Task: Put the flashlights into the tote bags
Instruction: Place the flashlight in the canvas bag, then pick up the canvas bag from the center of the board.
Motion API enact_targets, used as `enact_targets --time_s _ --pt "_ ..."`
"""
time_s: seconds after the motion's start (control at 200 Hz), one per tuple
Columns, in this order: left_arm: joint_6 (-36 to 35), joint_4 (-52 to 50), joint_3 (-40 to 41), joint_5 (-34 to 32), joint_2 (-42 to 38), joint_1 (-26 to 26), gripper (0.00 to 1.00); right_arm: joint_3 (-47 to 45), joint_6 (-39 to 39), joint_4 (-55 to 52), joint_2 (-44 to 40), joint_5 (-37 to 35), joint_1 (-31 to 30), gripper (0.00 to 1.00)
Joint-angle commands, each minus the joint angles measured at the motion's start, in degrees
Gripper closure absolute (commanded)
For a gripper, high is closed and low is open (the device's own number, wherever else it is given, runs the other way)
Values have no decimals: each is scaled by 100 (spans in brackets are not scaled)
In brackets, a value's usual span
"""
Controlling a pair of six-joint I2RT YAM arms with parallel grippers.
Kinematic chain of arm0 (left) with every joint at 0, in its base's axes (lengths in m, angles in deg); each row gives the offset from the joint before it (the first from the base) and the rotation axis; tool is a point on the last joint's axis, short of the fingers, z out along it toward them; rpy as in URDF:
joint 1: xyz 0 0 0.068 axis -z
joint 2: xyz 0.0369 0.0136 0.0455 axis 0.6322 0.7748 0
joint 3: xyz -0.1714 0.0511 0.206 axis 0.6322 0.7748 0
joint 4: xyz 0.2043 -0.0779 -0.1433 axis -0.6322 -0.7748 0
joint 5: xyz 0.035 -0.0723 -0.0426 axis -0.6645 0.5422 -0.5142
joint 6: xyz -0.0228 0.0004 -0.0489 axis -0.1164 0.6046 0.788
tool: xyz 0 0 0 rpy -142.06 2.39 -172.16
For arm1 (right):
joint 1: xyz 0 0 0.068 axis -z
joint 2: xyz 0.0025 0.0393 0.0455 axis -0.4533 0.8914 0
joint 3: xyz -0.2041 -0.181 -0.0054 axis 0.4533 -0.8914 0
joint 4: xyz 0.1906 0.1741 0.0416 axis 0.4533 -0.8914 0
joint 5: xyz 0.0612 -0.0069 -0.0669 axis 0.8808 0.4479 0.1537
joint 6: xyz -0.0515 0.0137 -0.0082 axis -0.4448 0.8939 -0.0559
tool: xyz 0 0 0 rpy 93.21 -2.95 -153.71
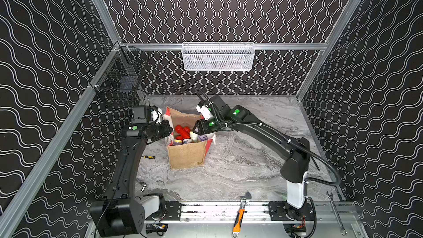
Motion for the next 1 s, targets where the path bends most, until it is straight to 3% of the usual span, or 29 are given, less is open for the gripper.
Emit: enact_targets --time_s 0.0,0.24,0.38,0.706,0.891,0.996 --pt "-91 121 -84 -9 34 -7 91 -369 -103 44 -517 -750 138 35" --pt "-118 23 -185 -101 72 -11 92 -1296 -115 277 -1162 -964 695 31" --pt "-96 2 -204 -147 84 -6 92 -1284 -146 351 -958 -651 728 31" --pt "-125 -96 -269 -227 80 -9 91 -943 -266 61 -255 -787 817 33" --pt "-120 -71 -293 -195 144 -6 92 -877 -308 135 -24 -471 826 50" --pt "-85 -33 -276 -184 170 -6 92 -732 -297 89 144 -368 826 72"
